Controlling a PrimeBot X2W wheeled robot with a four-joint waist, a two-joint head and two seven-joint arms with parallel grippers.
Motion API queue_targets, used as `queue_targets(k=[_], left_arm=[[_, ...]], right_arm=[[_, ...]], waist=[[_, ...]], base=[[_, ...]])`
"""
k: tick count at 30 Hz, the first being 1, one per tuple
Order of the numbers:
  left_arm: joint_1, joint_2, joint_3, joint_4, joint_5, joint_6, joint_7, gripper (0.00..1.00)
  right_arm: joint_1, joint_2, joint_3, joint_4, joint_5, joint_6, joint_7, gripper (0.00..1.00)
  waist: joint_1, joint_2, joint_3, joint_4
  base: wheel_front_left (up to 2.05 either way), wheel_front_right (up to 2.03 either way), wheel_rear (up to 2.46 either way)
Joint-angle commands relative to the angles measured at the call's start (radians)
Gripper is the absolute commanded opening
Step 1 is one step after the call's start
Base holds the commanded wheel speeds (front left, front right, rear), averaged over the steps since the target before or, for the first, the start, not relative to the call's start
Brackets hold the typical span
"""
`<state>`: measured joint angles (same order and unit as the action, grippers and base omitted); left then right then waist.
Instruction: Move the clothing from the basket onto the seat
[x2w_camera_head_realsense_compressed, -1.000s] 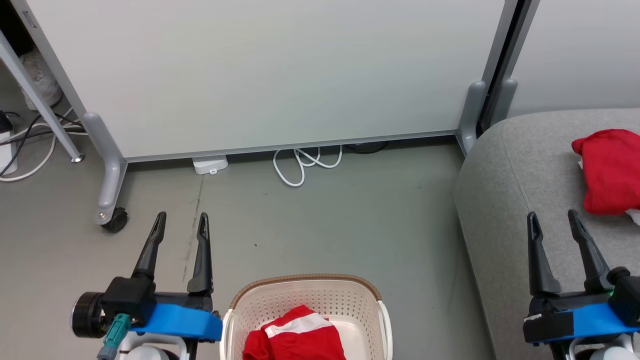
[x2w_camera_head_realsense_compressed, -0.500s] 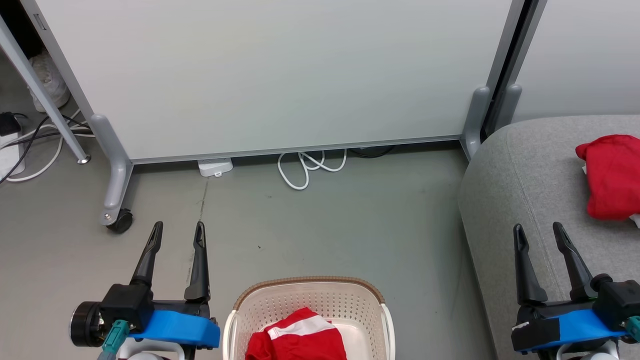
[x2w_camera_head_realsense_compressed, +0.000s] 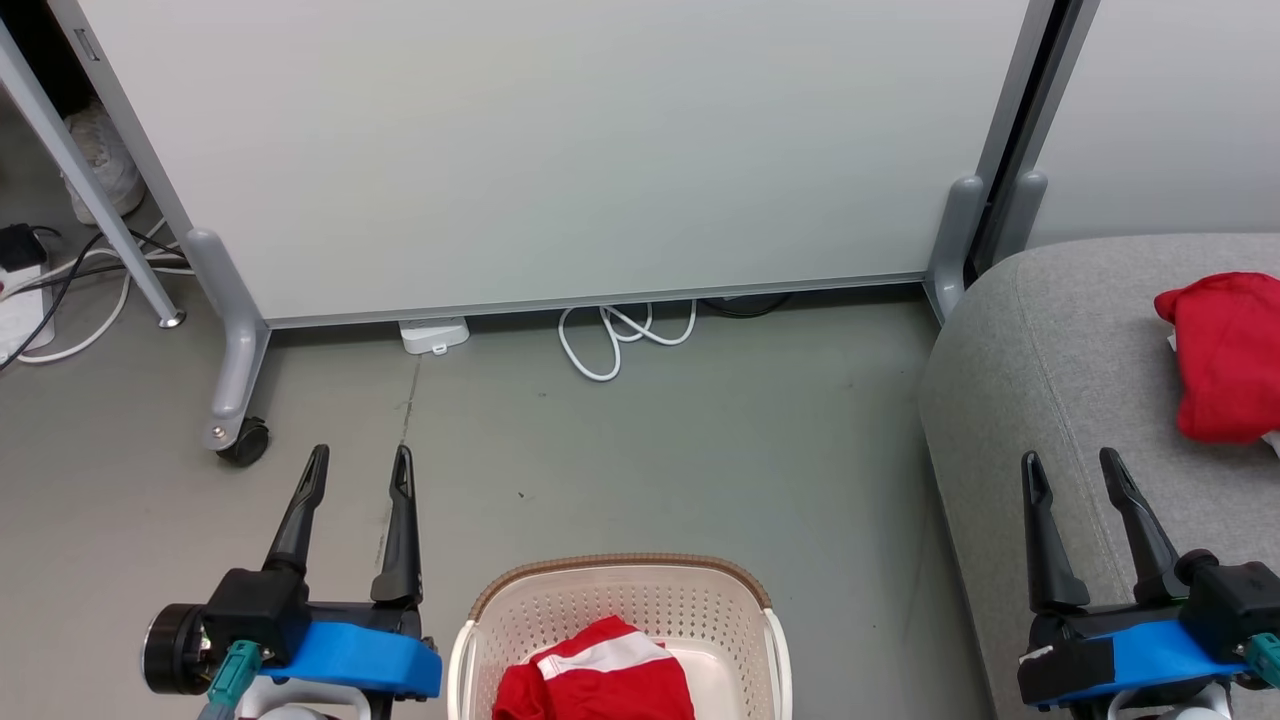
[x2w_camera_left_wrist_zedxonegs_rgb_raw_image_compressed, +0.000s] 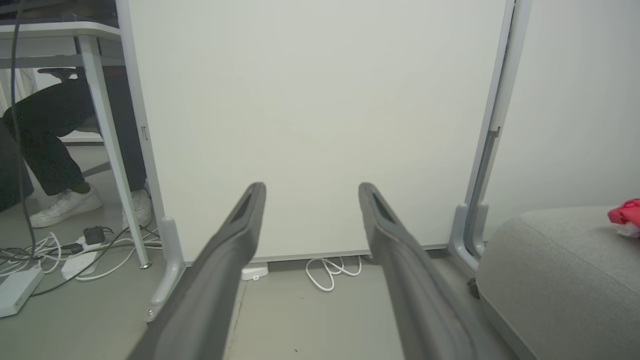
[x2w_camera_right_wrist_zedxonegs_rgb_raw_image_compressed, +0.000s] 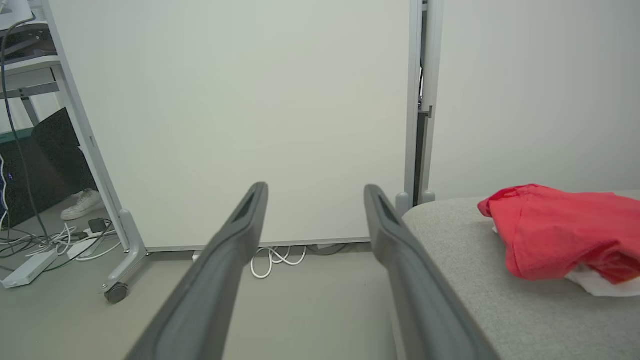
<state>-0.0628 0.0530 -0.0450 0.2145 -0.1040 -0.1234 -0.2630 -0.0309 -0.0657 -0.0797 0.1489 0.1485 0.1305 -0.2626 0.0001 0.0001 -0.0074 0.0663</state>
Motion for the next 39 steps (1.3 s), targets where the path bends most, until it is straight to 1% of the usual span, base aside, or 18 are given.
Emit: queue_targets(k=[1, 6, 10, 17, 21, 31, 39], left_arm=[[0.003, -0.001, 0.002, 0.002, 0.003, -0.003, -0.003, 1.0], [-0.02, -0.002, -0.01, 0.018, 0.006, -0.006, -0.003, 1.0], [-0.046, 0.0, -0.037, 0.056, 0.007, -0.009, -0.003, 1.0], [-0.138, 0.037, -0.135, 0.145, -0.034, -0.009, -0.003, 1.0], [-0.219, 0.061, -0.225, 0.215, -0.058, -0.009, -0.003, 1.0], [-0.46, 0.118, -0.476, 0.416, -0.096, -0.009, -0.003, 1.0], [-0.616, 0.144, -0.658, 0.596, -0.145, -0.006, -0.003, 1.0]], right_arm=[[0.01, 0.003, 0.0, 0.003, -0.004, 0.001, -0.003, 1.0], [0.004, 0.003, 0.0, -0.004, -0.008, 0.001, -0.003, 1.0], [-0.011, -0.001, 0.004, -0.006, -0.008, 0.001, -0.003, 1.0], [-0.066, -0.016, 0.03, -0.023, 0.001, 0.001, -0.003, 1.0], [-0.109, -0.026, 0.033, -0.034, 0.008, 0.001, -0.003, 1.0], [-0.238, -0.034, 0.052, -0.068, 0.018, 0.001, -0.003, 1.0], [-0.324, -0.041, 0.074, -0.093, 0.024, 0.001, -0.003, 1.0]], waist=[[-0.0001, -0.0001, 0.001, -0.001], [-0.0001, -0.0001, 0.007, -0.002], [-0.0001, -0.0001, 0.019, -0.01], [-0.0001, -0.0001, 0.099, -0.051], [-0.0001, -0.0001, 0.169, -0.072], [-0.0001, -0.0001, 0.398, -0.127], [-0.0001, -0.0001, 0.556, -0.169]], base=[[0.0, 0.0, 0.0], [0.0, 0.0, 0.0], [0.0, 0.0, 0.0], [0.0, 0.0, 0.0], [0.0, 0.0, 0.0], [0.0, 0.0, 0.0], [0.0, 0.0, 0.0]])
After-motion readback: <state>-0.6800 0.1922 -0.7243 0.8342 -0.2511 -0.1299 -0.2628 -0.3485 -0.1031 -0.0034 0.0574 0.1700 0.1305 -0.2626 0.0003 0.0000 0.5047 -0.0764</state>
